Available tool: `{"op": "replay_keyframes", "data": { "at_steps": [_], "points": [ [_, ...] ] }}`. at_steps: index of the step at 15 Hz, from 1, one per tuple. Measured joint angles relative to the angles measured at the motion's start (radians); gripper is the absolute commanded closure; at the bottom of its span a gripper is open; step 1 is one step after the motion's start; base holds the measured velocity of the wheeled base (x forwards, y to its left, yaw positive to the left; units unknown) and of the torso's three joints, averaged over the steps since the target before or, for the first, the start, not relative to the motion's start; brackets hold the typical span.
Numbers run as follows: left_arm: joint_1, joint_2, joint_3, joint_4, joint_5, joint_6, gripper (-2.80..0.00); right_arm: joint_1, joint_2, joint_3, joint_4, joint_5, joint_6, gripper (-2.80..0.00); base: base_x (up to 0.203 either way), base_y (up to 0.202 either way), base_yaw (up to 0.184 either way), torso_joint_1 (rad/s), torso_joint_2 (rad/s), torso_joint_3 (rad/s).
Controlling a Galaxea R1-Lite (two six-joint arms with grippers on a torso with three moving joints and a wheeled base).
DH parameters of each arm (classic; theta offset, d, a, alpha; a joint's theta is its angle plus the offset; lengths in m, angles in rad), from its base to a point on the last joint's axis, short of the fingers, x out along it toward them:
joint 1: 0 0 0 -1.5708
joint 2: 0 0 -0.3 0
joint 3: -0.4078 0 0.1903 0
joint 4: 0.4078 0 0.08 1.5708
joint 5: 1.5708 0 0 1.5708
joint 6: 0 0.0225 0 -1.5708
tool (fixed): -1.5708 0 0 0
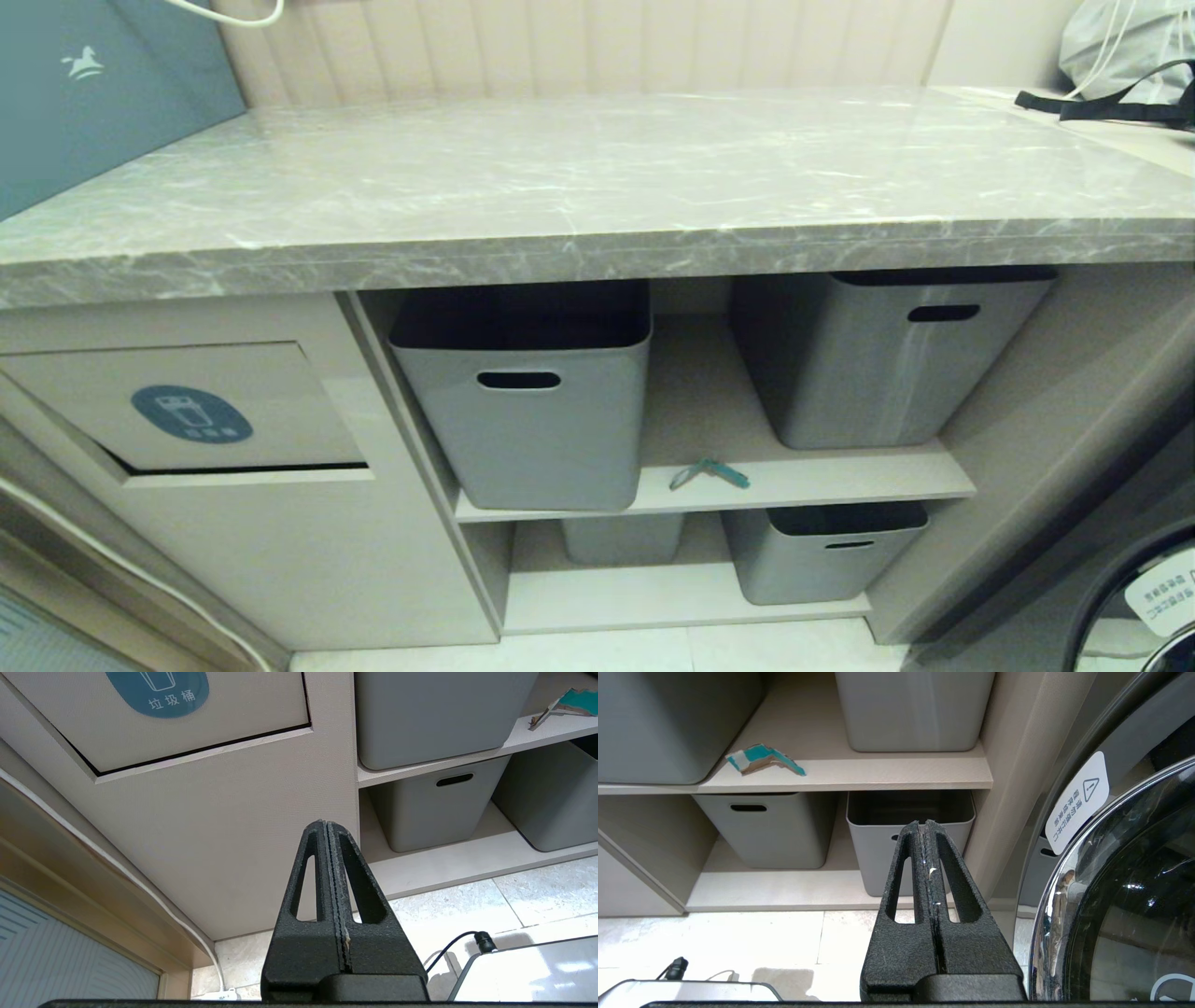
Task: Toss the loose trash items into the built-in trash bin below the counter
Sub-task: Pick up the garbage
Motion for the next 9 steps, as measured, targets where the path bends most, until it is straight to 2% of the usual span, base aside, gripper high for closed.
{"op": "replay_keyframes", "data": {
  "at_steps": [9],
  "points": [
    [0.000,0.000,0.000,0.000,0.000,0.004,0.00,0.000,0.000,0.000,0.000,0.000,-0.001,0.00,0.000,0.000,0.000,0.000,0.00,0.000]
  ]
}}
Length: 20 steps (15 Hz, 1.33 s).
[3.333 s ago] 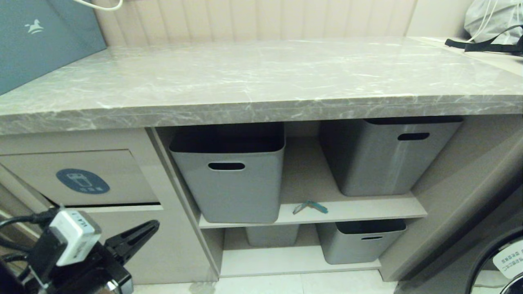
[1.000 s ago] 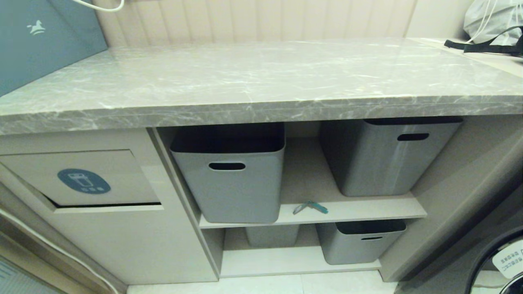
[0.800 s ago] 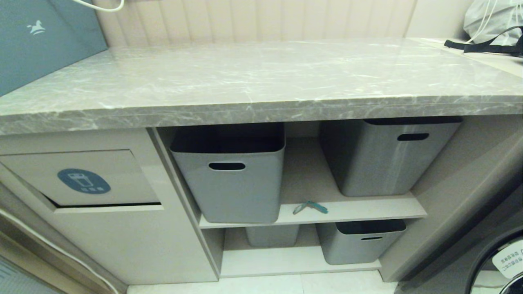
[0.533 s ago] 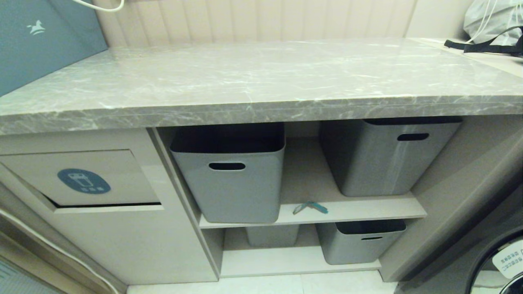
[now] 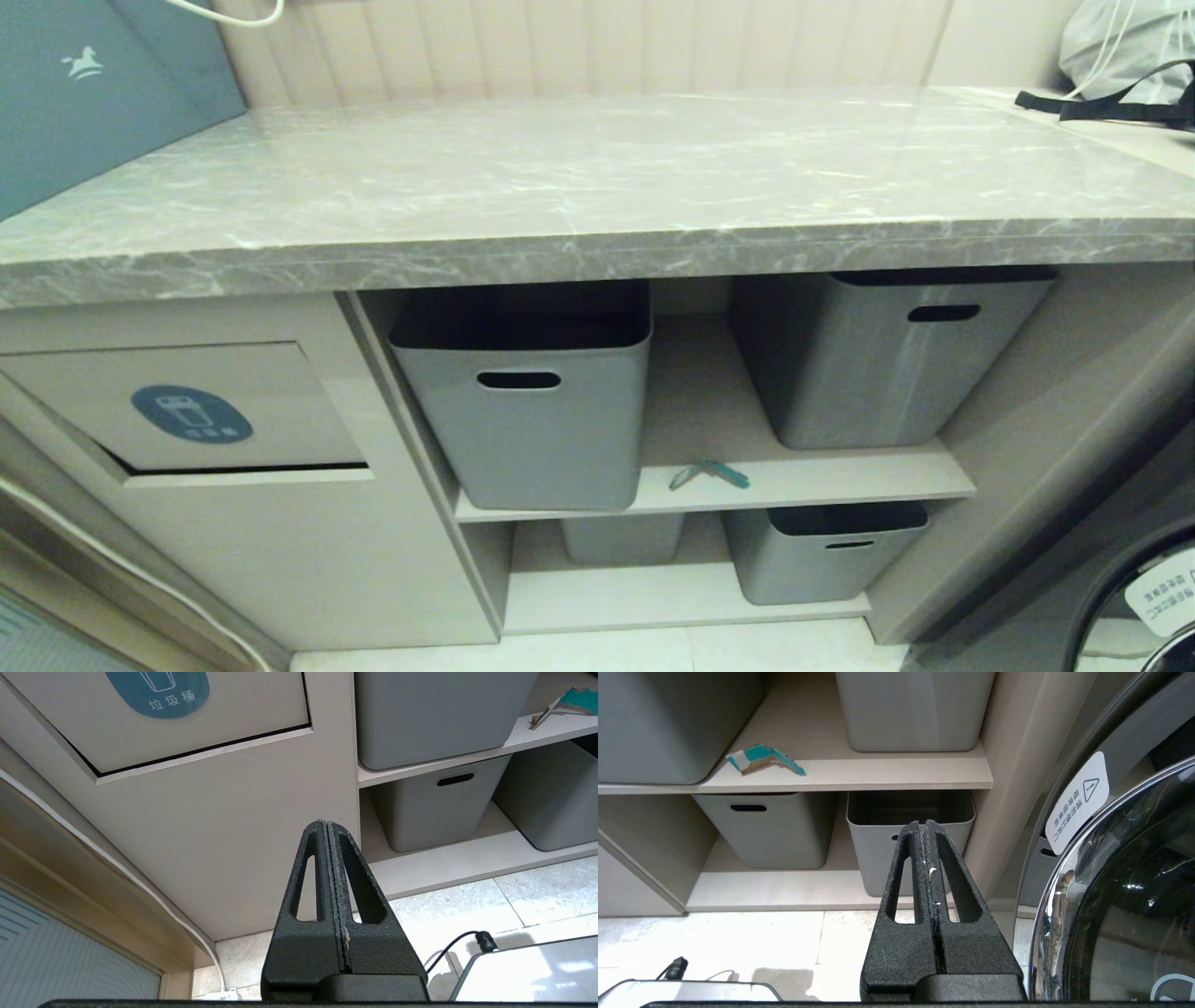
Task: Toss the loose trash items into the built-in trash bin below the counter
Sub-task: Pick up the garbage
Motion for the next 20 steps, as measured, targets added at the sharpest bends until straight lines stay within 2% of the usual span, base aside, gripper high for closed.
{"op": "replay_keyframes", "data": {
  "at_steps": [3,10,20],
  "points": [
    [0.000,0.000,0.000,0.000,0.000,0.000,0.00,0.000,0.000,0.000,0.000,0.000,0.000,0.00,-0.034,0.000,0.001,0.004,0.00,0.001],
    [0.000,0.000,0.000,0.000,0.000,-0.002,0.00,0.000,0.000,0.000,0.000,0.000,0.001,0.00,-0.183,0.000,0.001,0.001,0.00,0.001],
    [0.000,0.000,0.000,0.000,0.001,-0.003,0.00,0.000,0.000,0.000,0.000,-0.001,0.005,0.00,0.000,0.000,0.000,0.000,0.00,0.000]
  ]
}}
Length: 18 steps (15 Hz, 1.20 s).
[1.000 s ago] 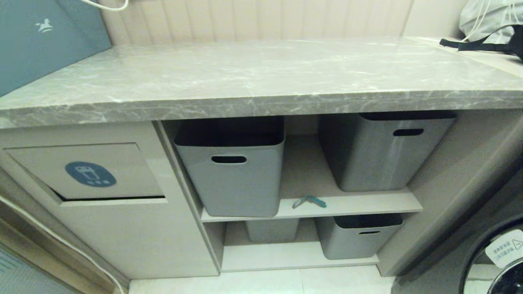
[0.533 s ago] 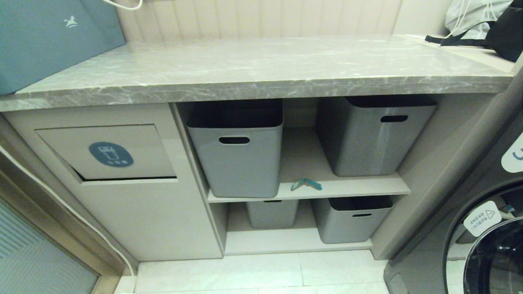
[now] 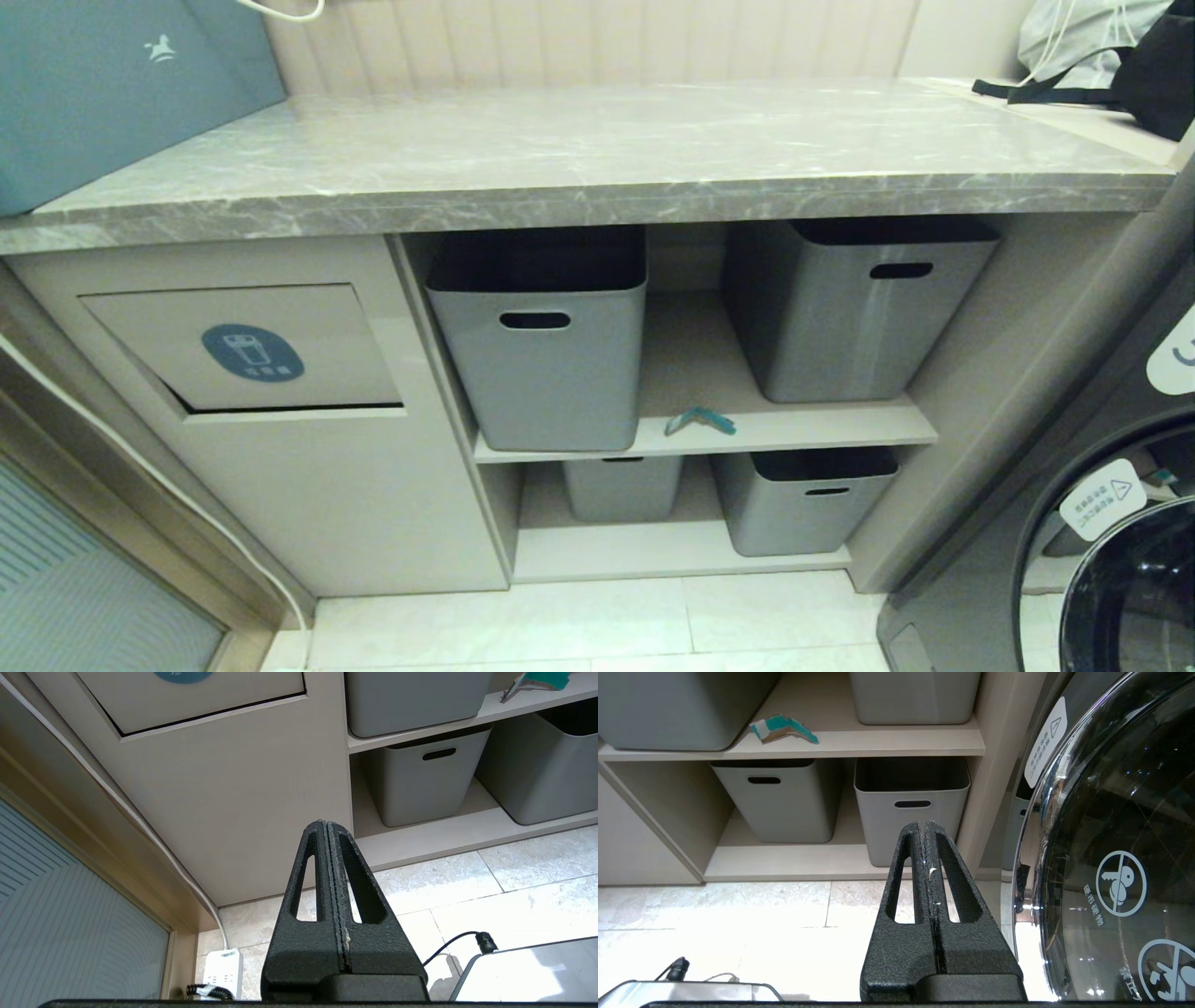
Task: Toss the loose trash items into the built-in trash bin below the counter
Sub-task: Pick up the garbage
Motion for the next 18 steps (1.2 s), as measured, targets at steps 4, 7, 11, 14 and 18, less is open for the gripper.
{"op": "replay_keyframes", "data": {
  "at_steps": [4,7,11,14,18],
  "points": [
    [0.000,0.000,0.000,0.000,0.000,0.000,0.00,0.000,0.000,0.000,0.000,0.000,-0.001,0.00,0.000,0.000,0.000,0.000,0.00,0.000],
    [0.000,0.000,0.000,0.000,0.000,0.000,0.00,0.000,0.000,0.000,-0.001,0.001,-0.002,0.00,0.002,0.001,-0.038,0.001,0.00,0.001],
    [0.000,0.000,0.000,0.000,-0.001,0.001,0.00,0.000,0.000,0.000,0.000,0.000,-0.003,0.00,0.000,0.007,-0.171,0.000,0.00,0.005],
    [0.000,0.000,0.000,0.000,-0.001,0.000,0.00,0.000,0.000,0.000,0.000,-0.004,0.011,0.00,0.000,0.006,-0.157,0.003,0.00,0.004],
    [0.000,0.000,0.000,0.000,0.001,-0.004,0.00,0.000,0.000,0.000,0.000,-0.004,0.013,0.00,0.000,0.001,-0.025,0.000,0.00,0.001]
  ]
}}
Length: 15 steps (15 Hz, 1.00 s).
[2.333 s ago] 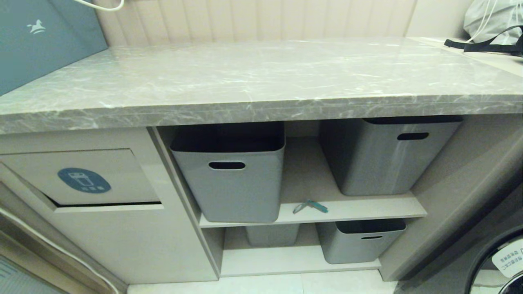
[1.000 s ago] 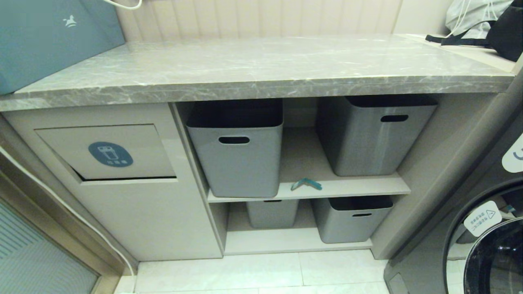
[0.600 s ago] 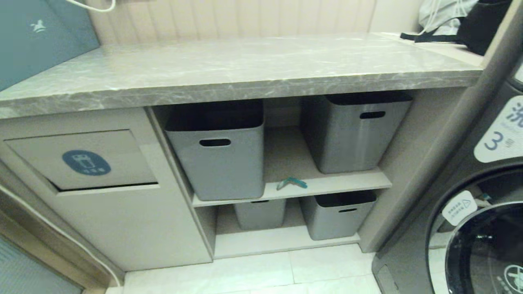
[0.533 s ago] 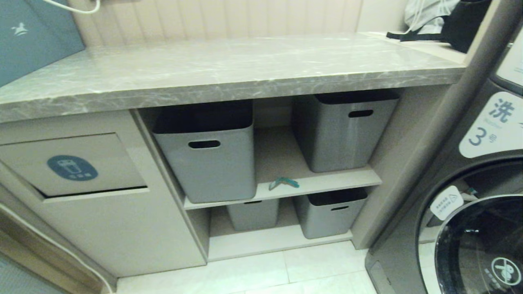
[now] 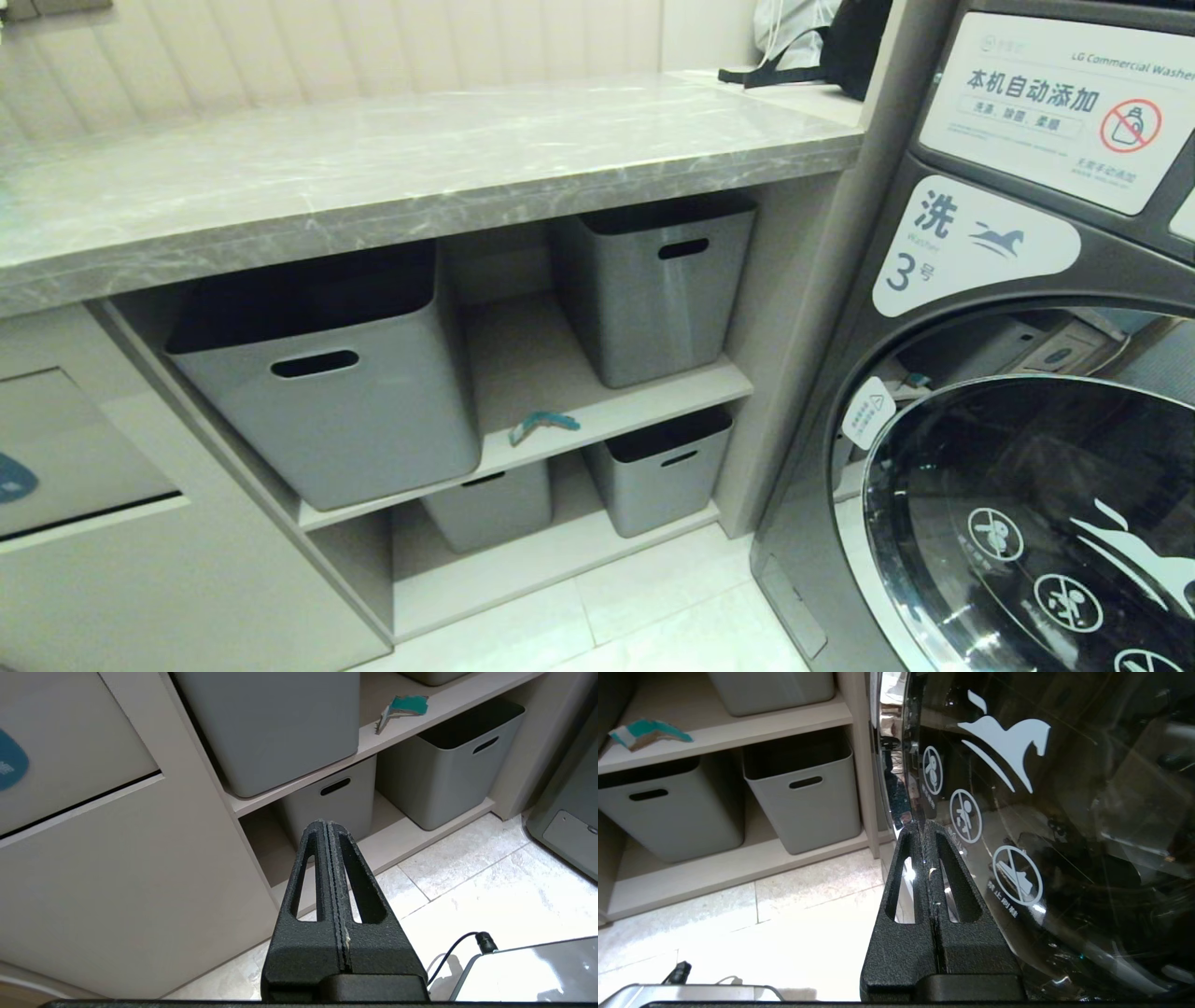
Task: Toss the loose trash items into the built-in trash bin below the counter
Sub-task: Pick up the garbage
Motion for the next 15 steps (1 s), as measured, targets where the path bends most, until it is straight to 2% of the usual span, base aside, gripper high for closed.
{"op": "replay_keyframes", "data": {
  "at_steps": [10,15],
  "points": [
    [-0.003,0.001,0.000,-0.001,-0.006,0.001,0.00,0.000,0.000,0.000,-0.001,0.000,0.001,0.00,0.000,0.000,0.000,0.000,0.00,0.000],
    [-0.004,0.023,-0.002,0.006,-0.007,0.032,0.00,0.000,0.000,0.000,0.000,0.000,0.001,0.00,0.000,0.000,0.000,0.000,0.00,0.000]
  ]
}}
